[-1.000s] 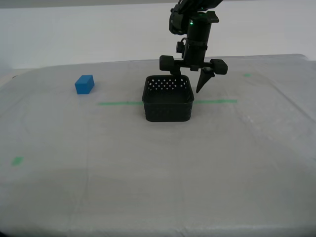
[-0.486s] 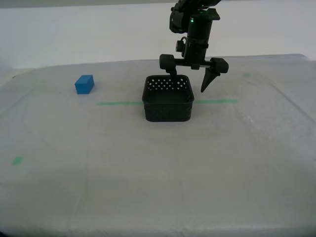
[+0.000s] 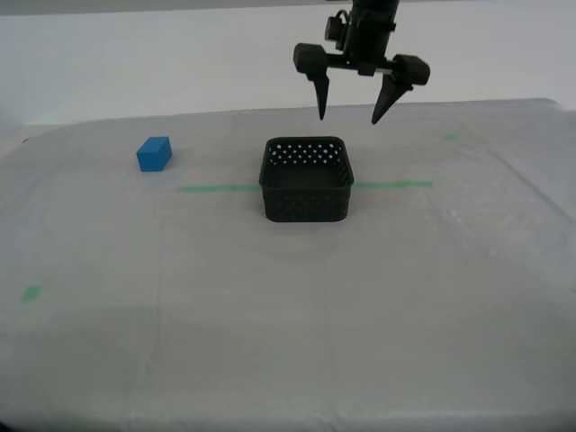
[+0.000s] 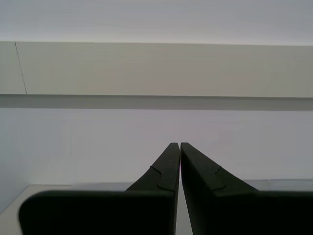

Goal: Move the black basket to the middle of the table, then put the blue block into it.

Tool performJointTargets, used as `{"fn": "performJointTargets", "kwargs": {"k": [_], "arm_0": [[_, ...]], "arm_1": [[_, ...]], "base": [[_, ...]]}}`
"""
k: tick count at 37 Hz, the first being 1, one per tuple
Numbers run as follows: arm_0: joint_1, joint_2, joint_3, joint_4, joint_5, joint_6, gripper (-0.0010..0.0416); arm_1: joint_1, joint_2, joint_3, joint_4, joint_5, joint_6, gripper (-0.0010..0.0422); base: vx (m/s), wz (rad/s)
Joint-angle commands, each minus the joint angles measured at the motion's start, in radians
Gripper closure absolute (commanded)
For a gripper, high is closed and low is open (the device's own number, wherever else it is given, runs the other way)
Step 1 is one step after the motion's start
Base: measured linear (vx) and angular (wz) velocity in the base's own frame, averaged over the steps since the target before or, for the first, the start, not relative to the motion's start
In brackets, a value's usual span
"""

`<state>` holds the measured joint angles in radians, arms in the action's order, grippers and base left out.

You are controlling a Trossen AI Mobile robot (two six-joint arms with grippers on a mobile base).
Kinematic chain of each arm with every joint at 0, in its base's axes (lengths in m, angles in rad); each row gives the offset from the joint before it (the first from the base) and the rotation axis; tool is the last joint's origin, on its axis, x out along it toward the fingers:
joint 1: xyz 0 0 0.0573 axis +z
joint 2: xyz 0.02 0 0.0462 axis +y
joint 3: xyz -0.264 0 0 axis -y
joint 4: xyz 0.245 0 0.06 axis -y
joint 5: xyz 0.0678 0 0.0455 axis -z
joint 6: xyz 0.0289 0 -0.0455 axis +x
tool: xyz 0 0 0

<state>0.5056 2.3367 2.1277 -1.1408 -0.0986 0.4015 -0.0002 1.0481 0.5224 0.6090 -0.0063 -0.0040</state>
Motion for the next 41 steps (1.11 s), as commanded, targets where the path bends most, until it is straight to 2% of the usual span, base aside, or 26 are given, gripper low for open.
{"fn": "performJointTargets", "kwargs": {"k": [1,4,10,16,27,33,41], "arm_0": [[-0.006,-0.042,0.000,-0.037,0.035,-0.037,0.0005],[-0.011,-0.081,0.000,-0.048,0.056,-0.055,0.0006],[-0.031,-0.163,0.000,-0.050,0.059,-0.086,0.0005],[-0.057,-0.241,-0.001,-0.073,0.070,-0.133,0.0006],[-0.102,-0.354,-0.016,-0.158,0.172,-0.201,0.0006],[-0.138,-0.441,-0.132,-0.117,0.175,-0.212,0.0005],[-0.200,-0.603,-0.377,-0.011,0.175,-0.211,0.0005]], "arm_1": [[0.000,0.000,0.001,0.006,0.000,0.001,0.0412],[0.000,0.000,0.001,0.006,0.000,0.001,0.0412],[0.000,0.000,0.001,0.006,-0.001,0.001,0.0412],[0.000,0.000,0.001,0.006,-0.001,0.001,0.0412],[0.000,0.000,0.001,0.006,0.000,0.001,0.0412],[0.000,0.000,0.001,0.006,-0.001,0.001,0.0412],[0.000,0.000,0.001,0.006,-0.001,0.001,0.0412]], "base": [[0.000,0.000],[0.000,0.000],[0.000,0.000],[0.000,0.000],[0.000,0.000],[0.000,0.000],[0.000,0.000]]}}
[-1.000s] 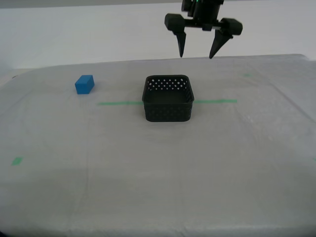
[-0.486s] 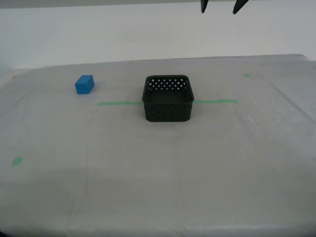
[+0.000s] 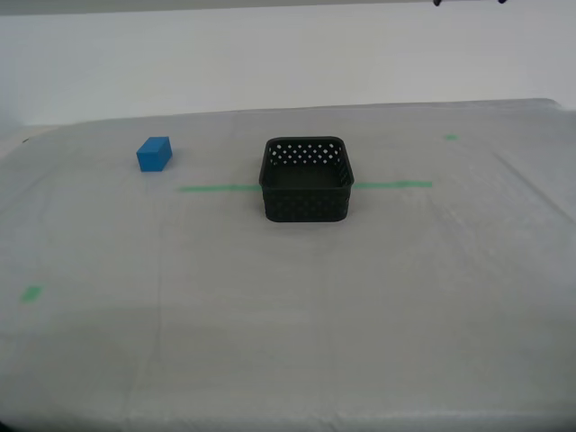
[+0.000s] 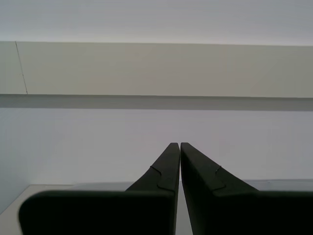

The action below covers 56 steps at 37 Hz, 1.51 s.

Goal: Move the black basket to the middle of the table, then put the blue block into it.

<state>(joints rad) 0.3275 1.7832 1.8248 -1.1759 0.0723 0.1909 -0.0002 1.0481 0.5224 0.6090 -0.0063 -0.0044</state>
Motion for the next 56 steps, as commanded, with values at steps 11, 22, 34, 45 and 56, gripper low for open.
{"fn": "performJointTargets", "kwargs": {"k": [11,22,34,45,56], "arm_0": [[-0.116,-0.238,-0.365,0.092,0.003,-0.029,0.0005],[-0.172,-0.352,-0.591,0.223,-0.013,-0.041,0.0005],[-0.172,-0.404,-0.735,0.373,-0.014,-0.059,0.0006],[-0.171,-0.404,-0.779,0.439,0.015,-0.067,0.0008],[-0.171,-0.404,-0.774,0.440,0.015,-0.066,0.0007]], "arm_1": [[0.000,0.000,0.001,0.006,0.000,0.002,0.0412],[0.000,0.000,0.001,0.006,-0.001,0.002,0.0412],[0.000,0.000,0.001,0.006,0.000,0.002,0.0412],[0.000,0.000,0.001,0.006,-0.001,0.002,0.0412],[0.000,0.000,0.001,0.006,-0.001,0.002,0.0412]], "base": [[0.000,0.000],[0.000,0.000],[0.000,0.000],[0.000,0.000],[0.000,0.000]]}}
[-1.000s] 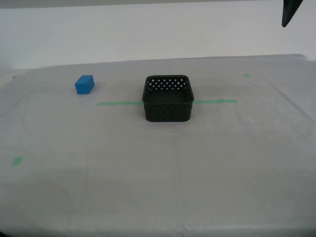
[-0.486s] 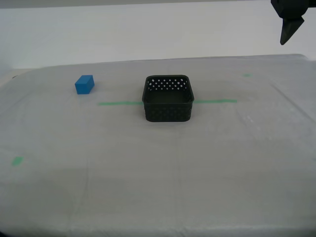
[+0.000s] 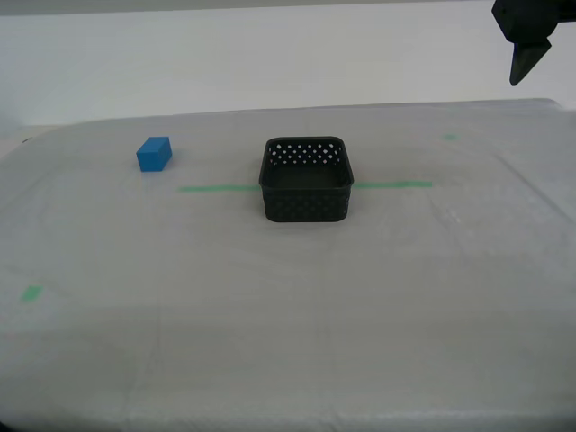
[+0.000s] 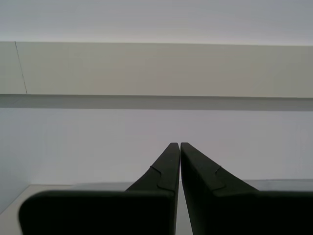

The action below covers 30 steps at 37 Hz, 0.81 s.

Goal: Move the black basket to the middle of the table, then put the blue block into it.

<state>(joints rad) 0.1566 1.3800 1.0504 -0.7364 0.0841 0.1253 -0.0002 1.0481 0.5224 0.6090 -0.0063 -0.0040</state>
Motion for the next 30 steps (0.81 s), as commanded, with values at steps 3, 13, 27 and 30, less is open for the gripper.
{"fn": "performJointTargets", "kwargs": {"k": [3,13,27,30], "arm_0": [[0.000,0.000,0.000,0.001,0.003,-0.001,0.0007],[0.000,0.000,0.000,0.002,0.003,-0.001,0.0007],[0.000,0.000,0.000,0.003,0.003,-0.001,0.0007],[0.000,0.000,0.000,0.003,0.003,-0.001,0.0007]], "arm_1": [[0.000,0.000,0.001,0.006,-0.001,0.001,0.0412],[0.000,0.000,0.001,0.006,-0.001,0.001,0.0412],[0.000,0.000,0.001,0.006,0.000,0.001,0.0412],[0.000,0.000,0.001,0.006,-0.001,0.001,0.0412]], "base": [[0.000,0.000],[0.000,0.000],[0.000,0.000],[0.000,0.000]]}}
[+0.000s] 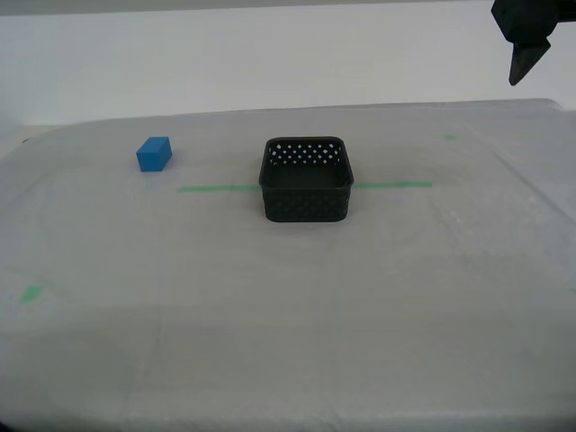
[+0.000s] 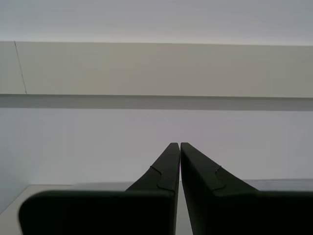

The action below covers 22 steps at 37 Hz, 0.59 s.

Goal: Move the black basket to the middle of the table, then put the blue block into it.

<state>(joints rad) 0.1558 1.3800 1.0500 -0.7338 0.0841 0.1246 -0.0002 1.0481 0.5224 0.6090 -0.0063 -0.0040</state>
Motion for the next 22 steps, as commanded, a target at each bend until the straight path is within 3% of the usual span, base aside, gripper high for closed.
{"fn": "performJointTargets", "kwargs": {"k": [1,17,22], "arm_0": [[0.000,0.000,0.000,0.001,0.003,0.000,0.0007],[0.000,0.000,0.000,0.001,0.003,0.000,0.0007],[0.000,0.000,0.000,0.001,0.003,0.000,0.0007]], "arm_1": [[0.000,0.000,0.001,0.006,-0.001,0.001,0.0412],[0.000,0.000,0.009,0.000,-0.008,0.000,0.0412],[0.000,0.000,0.066,-0.127,-0.013,-0.006,0.0412]], "base": [[0.000,0.000],[0.000,0.000],[0.000,0.000]]}}
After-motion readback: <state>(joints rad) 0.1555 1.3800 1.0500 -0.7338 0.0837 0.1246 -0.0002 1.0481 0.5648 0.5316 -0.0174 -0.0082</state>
